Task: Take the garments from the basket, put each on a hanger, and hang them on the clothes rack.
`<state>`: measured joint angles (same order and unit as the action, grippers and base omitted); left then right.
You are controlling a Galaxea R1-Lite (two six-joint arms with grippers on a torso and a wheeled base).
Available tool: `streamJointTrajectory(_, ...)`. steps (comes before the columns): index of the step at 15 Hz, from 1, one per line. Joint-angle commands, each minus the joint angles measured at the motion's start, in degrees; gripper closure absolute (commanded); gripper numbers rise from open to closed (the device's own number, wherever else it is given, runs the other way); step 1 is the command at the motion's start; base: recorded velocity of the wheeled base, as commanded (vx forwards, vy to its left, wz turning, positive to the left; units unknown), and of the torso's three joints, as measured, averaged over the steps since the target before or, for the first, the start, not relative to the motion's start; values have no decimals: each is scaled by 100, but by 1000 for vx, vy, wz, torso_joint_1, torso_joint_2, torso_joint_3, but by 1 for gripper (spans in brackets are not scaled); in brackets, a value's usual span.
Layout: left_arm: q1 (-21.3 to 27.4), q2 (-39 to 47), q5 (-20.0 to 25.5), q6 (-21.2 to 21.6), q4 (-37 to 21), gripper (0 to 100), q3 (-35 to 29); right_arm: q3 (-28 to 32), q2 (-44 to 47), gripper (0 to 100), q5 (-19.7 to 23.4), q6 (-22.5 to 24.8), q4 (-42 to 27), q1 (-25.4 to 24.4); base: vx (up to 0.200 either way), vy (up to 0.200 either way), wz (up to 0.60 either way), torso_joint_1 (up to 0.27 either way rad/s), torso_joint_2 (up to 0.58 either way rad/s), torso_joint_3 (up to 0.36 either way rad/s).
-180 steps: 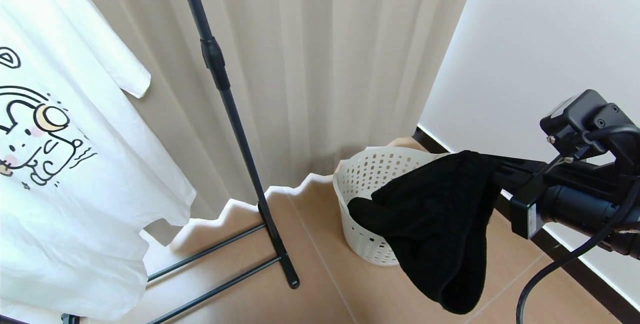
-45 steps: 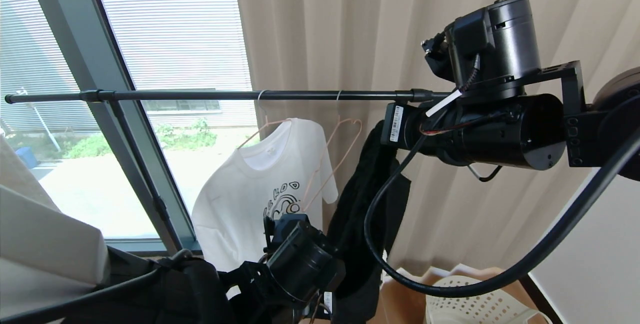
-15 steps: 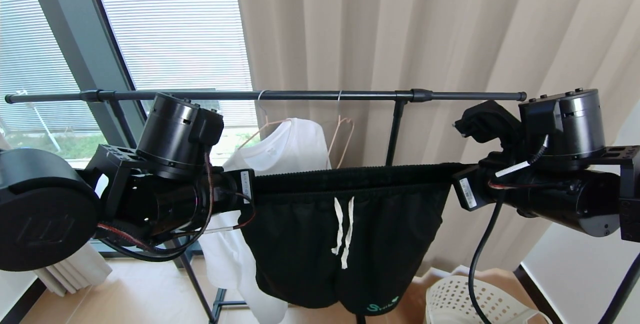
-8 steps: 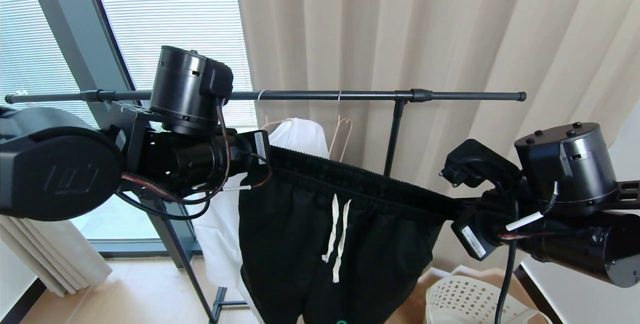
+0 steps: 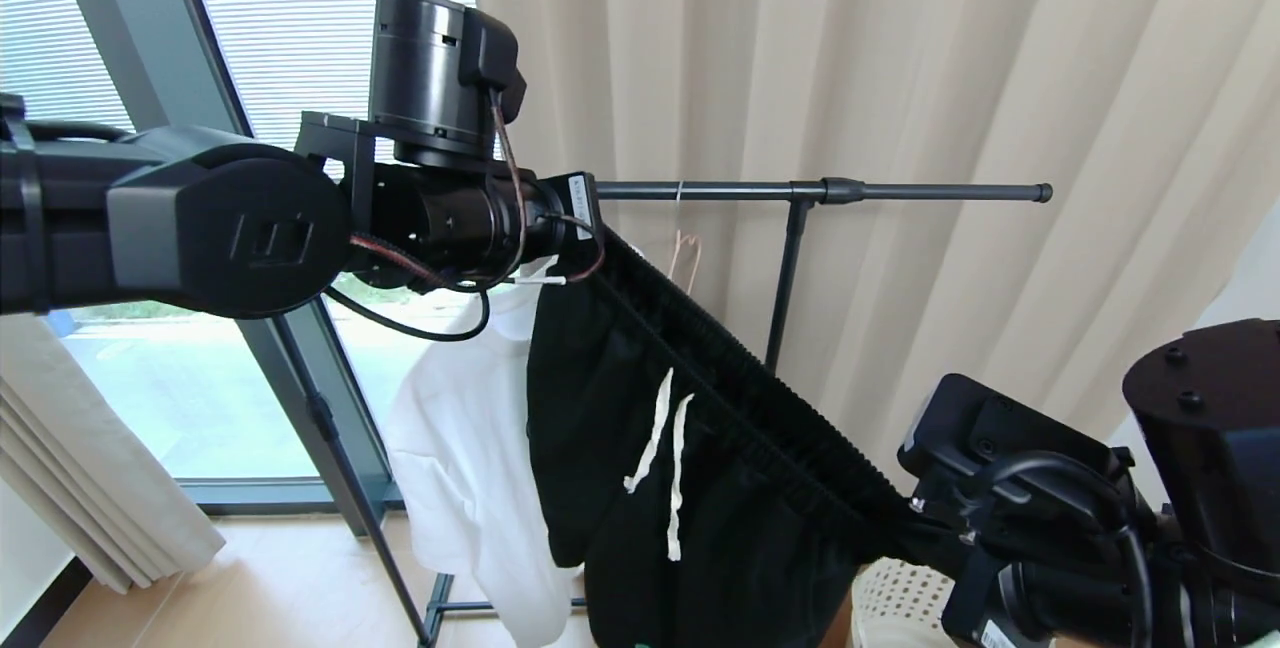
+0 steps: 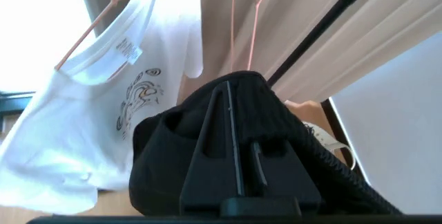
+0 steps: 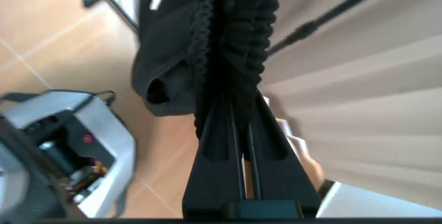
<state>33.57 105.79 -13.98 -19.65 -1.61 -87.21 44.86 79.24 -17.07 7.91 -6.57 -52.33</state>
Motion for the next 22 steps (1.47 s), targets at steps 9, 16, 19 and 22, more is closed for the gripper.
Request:
streamJointTrajectory(9,123,486,27,32,-6,100,-692,532,1226,100,388,-2066,1527,-1077,0,0,0,0,0,0)
streamJointTrajectory(16,123,232,133,84,-700,100,-683,102,1164,100,195,-1512,1474,-664,0,0,0,0,0,0)
streamJointTrajectory(19,27,-234,115,295,-1535,100,-446,5,1032,100,-201,-686,1510,224,0,0,0,0,0,0)
streamJointTrajectory(22,27,-867,106,735,-2080,100,451,401,1340,100,-464,-633,1527,1032,0,0,0,0,0,0)
